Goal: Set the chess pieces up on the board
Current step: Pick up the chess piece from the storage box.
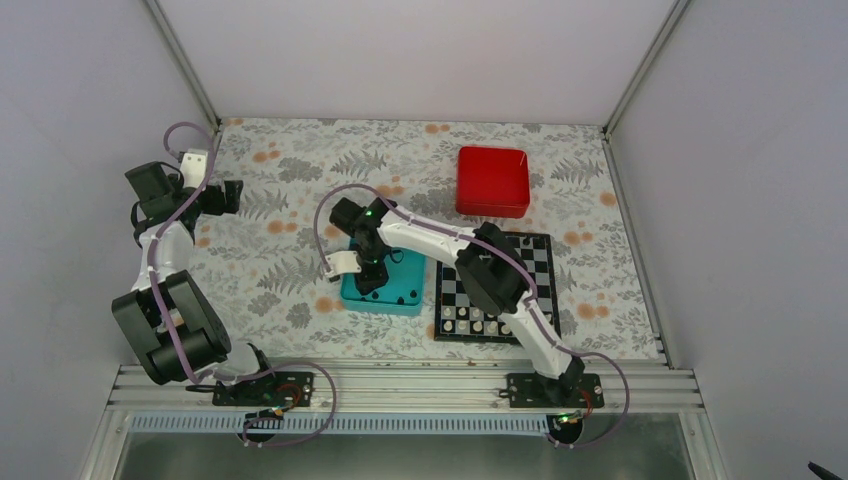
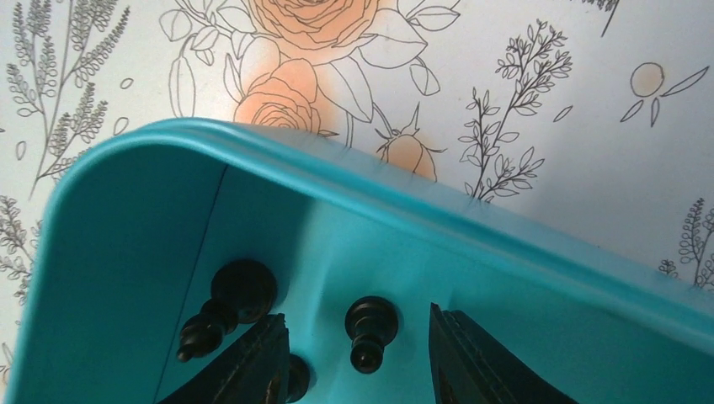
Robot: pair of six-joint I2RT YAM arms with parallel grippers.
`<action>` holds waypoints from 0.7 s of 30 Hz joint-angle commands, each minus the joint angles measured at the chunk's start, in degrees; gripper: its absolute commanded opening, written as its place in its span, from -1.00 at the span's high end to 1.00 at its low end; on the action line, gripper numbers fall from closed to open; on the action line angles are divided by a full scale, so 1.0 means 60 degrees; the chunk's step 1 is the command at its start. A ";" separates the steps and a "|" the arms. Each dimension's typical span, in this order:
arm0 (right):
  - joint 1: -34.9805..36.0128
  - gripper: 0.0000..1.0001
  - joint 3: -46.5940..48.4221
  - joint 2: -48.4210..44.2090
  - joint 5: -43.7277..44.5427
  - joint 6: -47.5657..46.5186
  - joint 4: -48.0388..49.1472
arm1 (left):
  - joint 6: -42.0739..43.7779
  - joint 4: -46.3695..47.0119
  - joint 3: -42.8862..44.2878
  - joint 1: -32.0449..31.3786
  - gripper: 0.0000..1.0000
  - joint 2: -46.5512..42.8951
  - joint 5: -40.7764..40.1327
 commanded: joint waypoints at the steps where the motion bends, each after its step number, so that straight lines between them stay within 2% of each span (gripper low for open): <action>1: 0.0052 0.12 -0.0083 0.0161 -0.0216 -0.0086 0.0281 | 0.0165 0.0200 0.0141 0.0062 -1.00 -0.0013 0.0034; 3: 0.0063 0.22 -0.0043 0.0239 -0.0213 -0.0086 0.0309 | 0.0176 0.0208 0.0141 0.0059 -1.00 -0.0004 0.0030; 6: 0.0052 0.57 -0.0017 0.0303 -0.0186 -0.0072 0.0303 | 0.0180 0.0214 0.0127 0.0050 -1.00 0.0021 0.0018; 9: 0.0040 0.79 -0.0030 0.0220 -0.0092 -0.0029 0.0261 | 0.0180 0.0214 0.0142 0.0056 -1.00 0.0053 0.0025; 15: -0.0083 0.91 -0.0131 -0.0225 0.0206 0.0016 0.0016 | 0.0166 0.0189 0.0141 0.0051 -1.00 0.0016 0.0043; 21: -0.0514 0.91 -0.0093 -0.1079 0.0700 0.0152 -0.0313 | 0.0150 0.0147 0.0178 0.0064 -1.00 -0.0054 0.0066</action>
